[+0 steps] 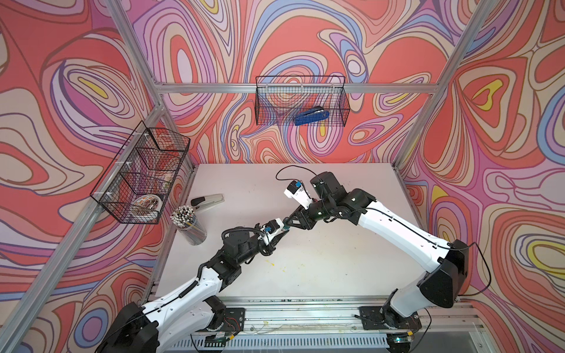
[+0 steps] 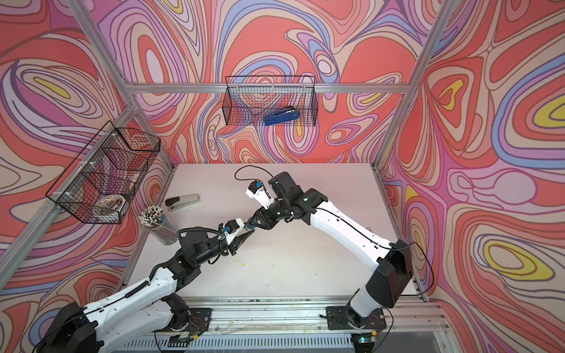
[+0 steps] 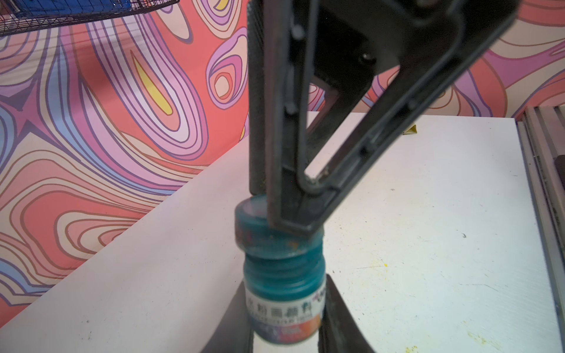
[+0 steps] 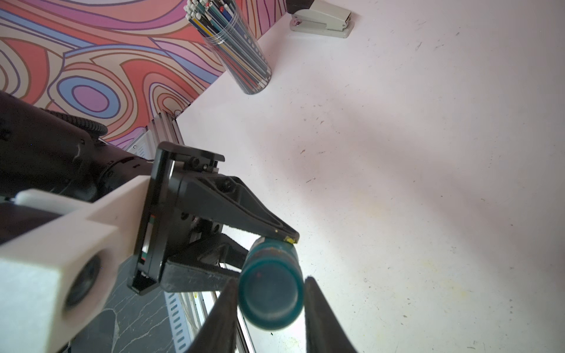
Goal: Close the paint jar lid
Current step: Close the lid on the paint jar.
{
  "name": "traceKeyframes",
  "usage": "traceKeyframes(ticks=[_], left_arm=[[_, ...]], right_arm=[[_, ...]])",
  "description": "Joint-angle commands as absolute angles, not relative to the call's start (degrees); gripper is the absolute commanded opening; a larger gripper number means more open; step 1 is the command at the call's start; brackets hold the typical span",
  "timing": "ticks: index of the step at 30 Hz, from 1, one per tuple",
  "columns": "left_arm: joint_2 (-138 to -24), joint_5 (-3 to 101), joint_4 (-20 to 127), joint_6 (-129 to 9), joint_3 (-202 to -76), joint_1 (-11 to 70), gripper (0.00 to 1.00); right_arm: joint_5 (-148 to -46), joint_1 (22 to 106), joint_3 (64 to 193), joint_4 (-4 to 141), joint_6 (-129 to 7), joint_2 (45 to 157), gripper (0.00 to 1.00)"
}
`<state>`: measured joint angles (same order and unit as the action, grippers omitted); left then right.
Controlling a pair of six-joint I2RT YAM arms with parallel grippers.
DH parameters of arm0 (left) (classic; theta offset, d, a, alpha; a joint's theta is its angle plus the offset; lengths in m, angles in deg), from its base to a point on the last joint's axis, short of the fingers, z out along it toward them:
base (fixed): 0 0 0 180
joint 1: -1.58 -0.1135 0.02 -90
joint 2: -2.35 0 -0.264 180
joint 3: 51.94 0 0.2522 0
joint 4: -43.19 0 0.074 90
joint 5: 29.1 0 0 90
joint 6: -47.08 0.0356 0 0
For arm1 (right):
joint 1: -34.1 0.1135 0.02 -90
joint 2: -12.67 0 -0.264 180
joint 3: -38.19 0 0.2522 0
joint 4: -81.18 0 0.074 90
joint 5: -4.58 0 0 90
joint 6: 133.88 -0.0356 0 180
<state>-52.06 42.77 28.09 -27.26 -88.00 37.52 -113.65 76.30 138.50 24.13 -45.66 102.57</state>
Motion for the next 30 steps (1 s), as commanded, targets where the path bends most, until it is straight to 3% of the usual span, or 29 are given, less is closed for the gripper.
traceKeyframes(ticks=[1, 30], left_arm=[[-51.07, 42.27, 25.26, -25.81, -89.66, 37.53, 0.29], [-54.86, 44.12, 24.19, -24.28, -92.85, 37.53, 0.29]], right_arm=[[-114.27, 76.38, 138.39, 23.75, -45.41, 103.54, 0.27], [-115.41, 77.37, 136.71, 24.33, -45.04, 104.67, 0.27]])
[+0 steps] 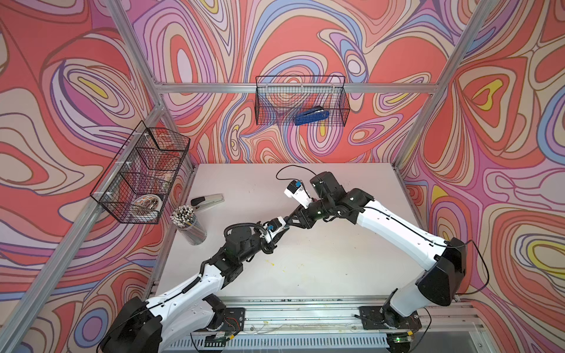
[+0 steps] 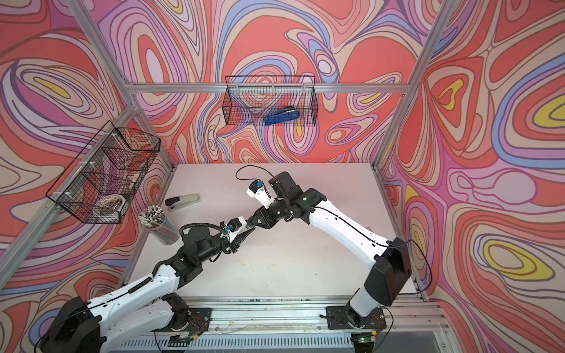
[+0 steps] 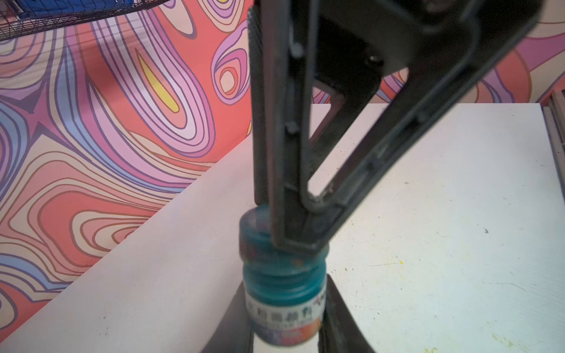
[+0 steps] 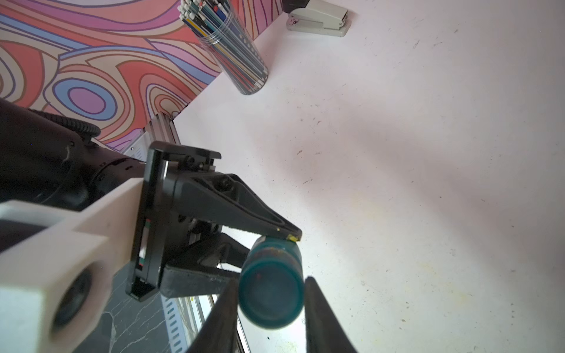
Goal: Close the paint jar lid
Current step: Close the lid on the paint jar.
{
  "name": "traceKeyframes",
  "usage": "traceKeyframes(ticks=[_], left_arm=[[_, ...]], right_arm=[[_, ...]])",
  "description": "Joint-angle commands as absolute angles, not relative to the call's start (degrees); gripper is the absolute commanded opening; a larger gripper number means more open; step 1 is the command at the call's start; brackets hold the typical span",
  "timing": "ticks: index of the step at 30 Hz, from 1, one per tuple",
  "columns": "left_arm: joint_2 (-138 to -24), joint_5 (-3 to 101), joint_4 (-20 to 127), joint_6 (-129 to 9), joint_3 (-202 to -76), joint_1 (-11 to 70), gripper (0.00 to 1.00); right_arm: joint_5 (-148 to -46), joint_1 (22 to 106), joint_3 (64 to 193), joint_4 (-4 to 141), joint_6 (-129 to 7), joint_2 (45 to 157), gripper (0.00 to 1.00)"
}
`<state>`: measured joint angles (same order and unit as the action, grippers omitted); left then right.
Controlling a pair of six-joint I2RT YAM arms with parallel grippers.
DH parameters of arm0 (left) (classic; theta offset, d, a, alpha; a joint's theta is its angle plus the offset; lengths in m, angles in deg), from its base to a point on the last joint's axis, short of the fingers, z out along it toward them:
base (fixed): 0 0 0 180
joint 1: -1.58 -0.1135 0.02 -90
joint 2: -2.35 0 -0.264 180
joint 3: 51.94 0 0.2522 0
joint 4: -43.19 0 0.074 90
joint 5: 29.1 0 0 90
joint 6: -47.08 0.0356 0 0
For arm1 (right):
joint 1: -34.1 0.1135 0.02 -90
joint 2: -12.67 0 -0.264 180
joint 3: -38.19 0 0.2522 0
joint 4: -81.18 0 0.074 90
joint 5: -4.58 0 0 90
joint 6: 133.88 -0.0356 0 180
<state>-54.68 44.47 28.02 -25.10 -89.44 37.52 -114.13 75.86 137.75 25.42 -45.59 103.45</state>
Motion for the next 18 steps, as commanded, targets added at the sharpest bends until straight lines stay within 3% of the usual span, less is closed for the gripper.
traceKeyframes(ticks=[1, 18], left_arm=[[-55.02, 44.06, 24.33, -24.16, -93.02, 37.53, 0.29], [-56.31, 43.16, 26.77, -23.07, -94.79, 37.33, 0.27]], right_arm=[[-115.46, 77.42, 136.68, 24.35, -44.98, 104.66, 0.27], [-114.07, 78.66, 135.85, 23.49, -42.56, 104.14, 0.27]])
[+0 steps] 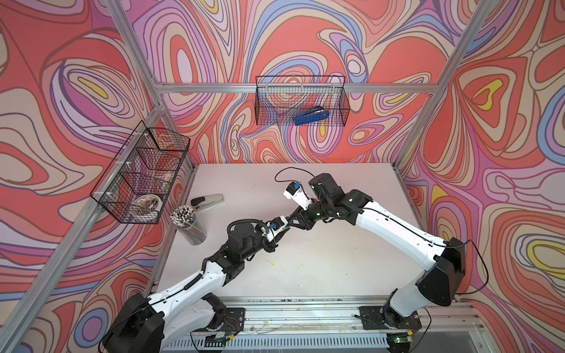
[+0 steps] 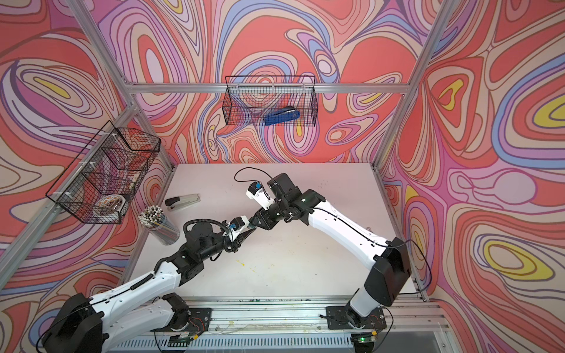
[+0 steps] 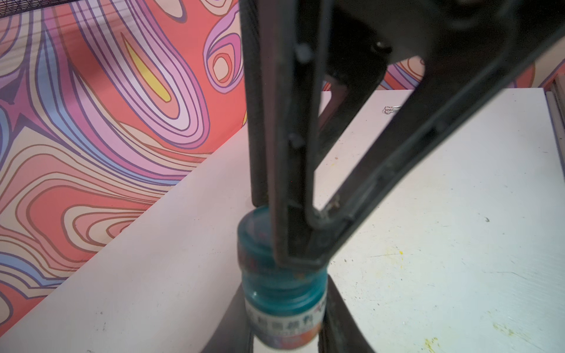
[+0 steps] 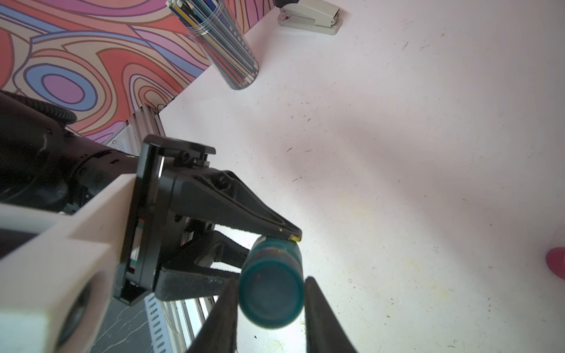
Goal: Close the paint jar lid
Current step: Close the lid on the paint jar.
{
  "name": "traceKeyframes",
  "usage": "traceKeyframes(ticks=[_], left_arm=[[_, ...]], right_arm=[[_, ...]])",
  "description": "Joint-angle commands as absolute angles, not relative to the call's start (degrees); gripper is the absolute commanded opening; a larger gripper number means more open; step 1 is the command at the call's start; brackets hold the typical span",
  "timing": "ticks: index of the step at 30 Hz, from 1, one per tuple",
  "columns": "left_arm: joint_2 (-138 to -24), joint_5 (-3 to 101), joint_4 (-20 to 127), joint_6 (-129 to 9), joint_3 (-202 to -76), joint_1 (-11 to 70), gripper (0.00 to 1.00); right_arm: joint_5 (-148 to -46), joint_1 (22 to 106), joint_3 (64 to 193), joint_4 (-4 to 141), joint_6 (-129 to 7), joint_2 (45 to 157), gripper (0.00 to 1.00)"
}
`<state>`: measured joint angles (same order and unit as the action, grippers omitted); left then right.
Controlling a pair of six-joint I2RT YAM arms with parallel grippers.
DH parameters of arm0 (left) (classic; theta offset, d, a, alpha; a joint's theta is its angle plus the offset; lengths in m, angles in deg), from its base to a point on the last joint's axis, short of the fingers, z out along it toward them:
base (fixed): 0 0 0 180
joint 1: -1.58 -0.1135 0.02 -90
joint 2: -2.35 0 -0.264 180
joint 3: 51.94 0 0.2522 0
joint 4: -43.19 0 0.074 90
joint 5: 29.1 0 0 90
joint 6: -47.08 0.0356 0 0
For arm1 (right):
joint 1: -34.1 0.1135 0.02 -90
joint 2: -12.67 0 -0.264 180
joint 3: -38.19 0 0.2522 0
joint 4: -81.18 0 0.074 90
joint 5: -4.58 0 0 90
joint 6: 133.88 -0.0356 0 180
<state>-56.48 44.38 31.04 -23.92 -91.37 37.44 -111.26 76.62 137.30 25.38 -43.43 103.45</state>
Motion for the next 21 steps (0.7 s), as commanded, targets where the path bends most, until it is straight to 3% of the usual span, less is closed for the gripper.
traceKeyframes(ticks=[1, 6, 16, 21], left_arm=[[-56.16, 43.59, 26.13, -23.14, -94.72, 37.33, 0.27], [-55.59, 46.10, 22.36, -22.89, -93.91, 37.32, 0.28], [-55.51, 58.05, 14.20, -19.81, -93.71, 37.35, 0.28], [-56.61, 58.42, 14.71, -18.31, -94.79, 37.35, 0.28]], right_arm=[[-114.23, 78.64, 135.93, 23.56, -43.01, 104.44, 0.27], [-118.00, 79.02, 134.69, 28.07, -48.32, 105.29, 0.27], [-114.03, 81.18, 132.02, 35.31, -63.43, 109.60, 0.26], [-108.38, 83.44, 134.56, 32.12, -67.68, 113.81, 0.25]])
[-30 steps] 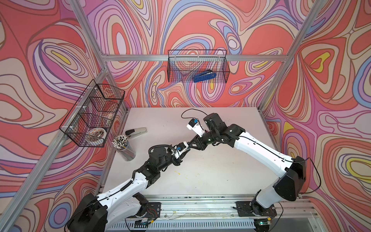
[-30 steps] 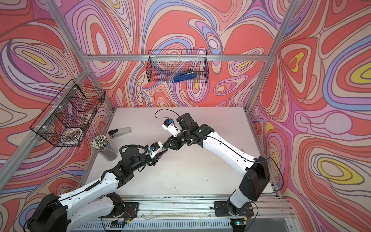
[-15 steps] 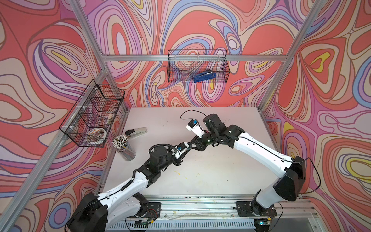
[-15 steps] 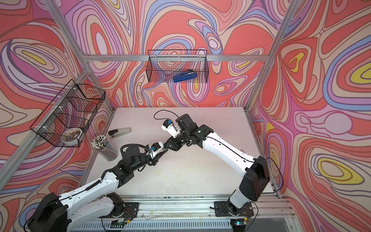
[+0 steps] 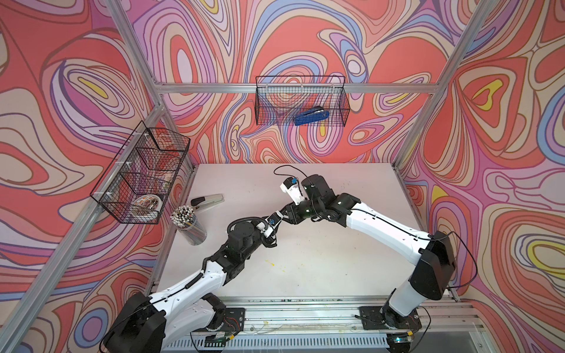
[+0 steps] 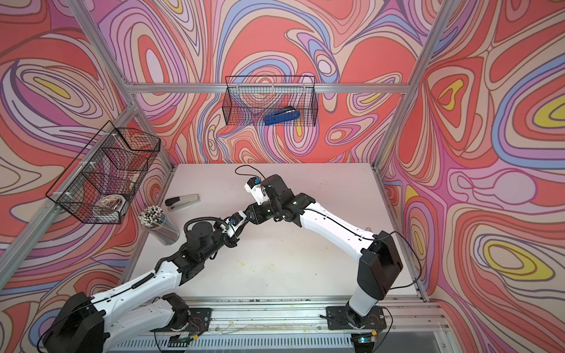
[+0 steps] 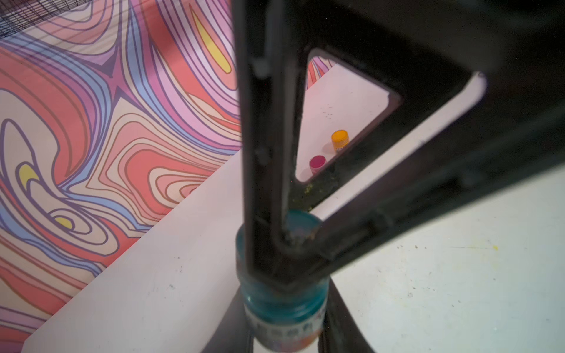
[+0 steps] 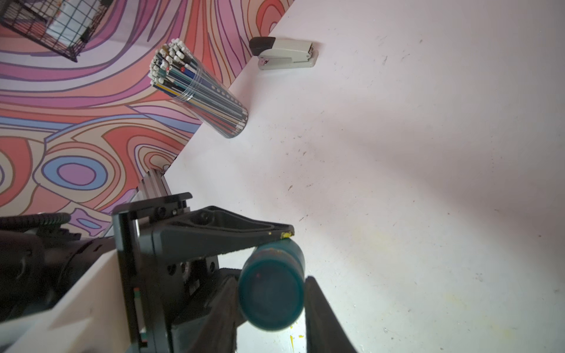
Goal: Close the paint jar lid
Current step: Close the lid on the paint jar.
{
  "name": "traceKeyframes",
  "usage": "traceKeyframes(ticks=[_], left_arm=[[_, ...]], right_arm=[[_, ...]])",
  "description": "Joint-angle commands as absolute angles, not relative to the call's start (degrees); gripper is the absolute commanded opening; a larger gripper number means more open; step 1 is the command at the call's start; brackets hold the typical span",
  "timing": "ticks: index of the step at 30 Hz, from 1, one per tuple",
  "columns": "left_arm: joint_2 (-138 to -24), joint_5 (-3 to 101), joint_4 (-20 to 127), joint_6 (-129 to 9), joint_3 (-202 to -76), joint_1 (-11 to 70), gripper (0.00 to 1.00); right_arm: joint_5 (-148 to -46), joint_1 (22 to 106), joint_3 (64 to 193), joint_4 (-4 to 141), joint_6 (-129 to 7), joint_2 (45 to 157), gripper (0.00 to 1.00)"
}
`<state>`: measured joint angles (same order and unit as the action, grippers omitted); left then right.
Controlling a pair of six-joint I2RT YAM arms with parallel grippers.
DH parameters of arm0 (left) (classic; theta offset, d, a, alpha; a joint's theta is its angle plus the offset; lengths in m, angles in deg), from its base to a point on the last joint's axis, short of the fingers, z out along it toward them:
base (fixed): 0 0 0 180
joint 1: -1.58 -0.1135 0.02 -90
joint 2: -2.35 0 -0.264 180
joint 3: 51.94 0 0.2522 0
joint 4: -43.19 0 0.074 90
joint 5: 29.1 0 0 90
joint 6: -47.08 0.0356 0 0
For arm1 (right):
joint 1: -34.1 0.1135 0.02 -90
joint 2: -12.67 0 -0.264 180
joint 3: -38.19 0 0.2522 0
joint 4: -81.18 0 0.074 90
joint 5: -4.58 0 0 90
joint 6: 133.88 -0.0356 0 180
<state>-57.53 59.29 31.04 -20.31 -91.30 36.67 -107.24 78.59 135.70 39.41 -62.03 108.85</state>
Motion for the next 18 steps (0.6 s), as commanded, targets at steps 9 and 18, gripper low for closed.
traceKeyframes(ticks=[9, 18], left_arm=[[-56.58, 62.57, 10.67, -18.83, -93.06, 37.35, 0.27], [-55.21, 62.67, 9.01, -22.95, -88.98, 37.35, 0.27]], right_arm=[[-101.16, 84.87, 131.18, 37.71, -76.16, 114.46, 0.25], [-101.93, 84.90, 128.83, 42.06, -77.71, 111.42, 0.29]])
